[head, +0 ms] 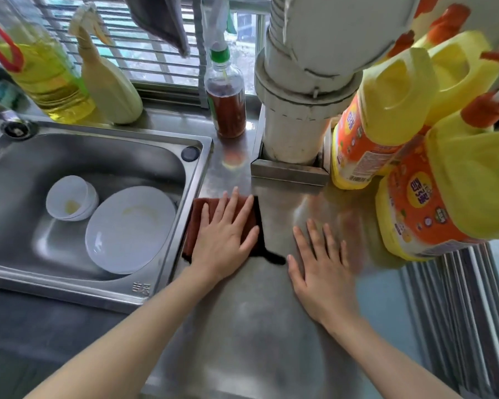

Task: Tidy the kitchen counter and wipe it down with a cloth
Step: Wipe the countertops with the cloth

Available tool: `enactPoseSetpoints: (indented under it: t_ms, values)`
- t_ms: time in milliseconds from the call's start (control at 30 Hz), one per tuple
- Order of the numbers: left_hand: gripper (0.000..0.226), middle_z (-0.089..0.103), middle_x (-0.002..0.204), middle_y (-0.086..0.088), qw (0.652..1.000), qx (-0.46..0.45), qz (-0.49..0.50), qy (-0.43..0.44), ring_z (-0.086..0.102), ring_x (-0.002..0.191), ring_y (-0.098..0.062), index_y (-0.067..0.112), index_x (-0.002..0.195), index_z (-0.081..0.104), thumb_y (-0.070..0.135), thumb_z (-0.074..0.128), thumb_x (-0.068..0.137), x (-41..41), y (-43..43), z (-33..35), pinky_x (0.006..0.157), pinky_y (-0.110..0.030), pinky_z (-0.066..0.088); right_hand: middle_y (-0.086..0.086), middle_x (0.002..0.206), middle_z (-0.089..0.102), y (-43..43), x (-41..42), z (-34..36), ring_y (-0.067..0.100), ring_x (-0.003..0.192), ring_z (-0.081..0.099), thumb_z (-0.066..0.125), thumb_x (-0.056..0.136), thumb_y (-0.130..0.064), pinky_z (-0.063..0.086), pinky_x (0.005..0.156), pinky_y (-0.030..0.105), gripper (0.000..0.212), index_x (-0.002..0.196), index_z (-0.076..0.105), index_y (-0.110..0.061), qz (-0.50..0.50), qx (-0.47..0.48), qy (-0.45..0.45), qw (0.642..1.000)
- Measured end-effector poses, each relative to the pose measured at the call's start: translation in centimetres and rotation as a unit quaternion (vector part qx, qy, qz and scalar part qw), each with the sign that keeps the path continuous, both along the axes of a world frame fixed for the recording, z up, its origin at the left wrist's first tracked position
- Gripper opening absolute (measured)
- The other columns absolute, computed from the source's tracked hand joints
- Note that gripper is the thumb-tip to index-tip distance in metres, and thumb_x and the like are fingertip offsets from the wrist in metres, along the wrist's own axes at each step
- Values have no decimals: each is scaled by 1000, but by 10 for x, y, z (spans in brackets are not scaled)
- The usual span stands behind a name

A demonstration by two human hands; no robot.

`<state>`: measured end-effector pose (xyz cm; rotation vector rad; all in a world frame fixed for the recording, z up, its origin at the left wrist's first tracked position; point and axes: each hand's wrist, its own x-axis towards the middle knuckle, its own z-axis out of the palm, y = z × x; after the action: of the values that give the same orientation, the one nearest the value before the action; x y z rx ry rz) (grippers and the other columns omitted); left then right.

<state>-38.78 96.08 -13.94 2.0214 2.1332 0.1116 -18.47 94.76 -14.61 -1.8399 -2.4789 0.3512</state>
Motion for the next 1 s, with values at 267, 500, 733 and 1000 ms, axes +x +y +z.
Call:
enactPoseSetpoints:
  t_ms: [267, 500, 733, 1000]
  values:
    - [91, 12, 156, -7, 999, -14, 10, 31, 3, 143, -18, 10, 148, 16, 75, 21, 84, 26, -143, -4, 111, -45, 5, -8, 158, -1, -1, -1, 7, 17, 145, -8, 7, 90, -54, -9, 114, 40, 63, 149, 9, -33, 11, -24, 3, 1000]
    - [60, 21, 153, -15, 995, 18, 88, 47, 18, 140, -30, 30, 141, 36, 49, 38, 84, -16, -198, 4, 106, -60, 14, 11, 154, 26, -32, -32, 12, 27, 143, 18, 24, 93, -38, 6, 115, 48, 58, 141, 40, -9, -51, 42, 82, 994]
    - [63, 25, 152, -13, 977, 5, 207, 49, 26, 139, -29, 21, 143, 32, 48, 26, 86, -111, -238, 4, 108, -46, 14, 7, 154, 24, -136, -148, 23, 18, 143, 13, 23, 94, -36, -2, 114, 34, 55, 142, 36, -12, 33, 22, 175, 984]
    - [70, 10, 156, -14, 974, -4, 226, 7, 7, 144, -30, 22, 147, 22, 56, 20, 85, -174, -230, 3, 113, -48, 9, 0, 158, -6, -141, -169, 4, 16, 145, -8, 0, 90, -49, -3, 117, 40, 67, 150, 3, -19, 46, -27, 7, 999]
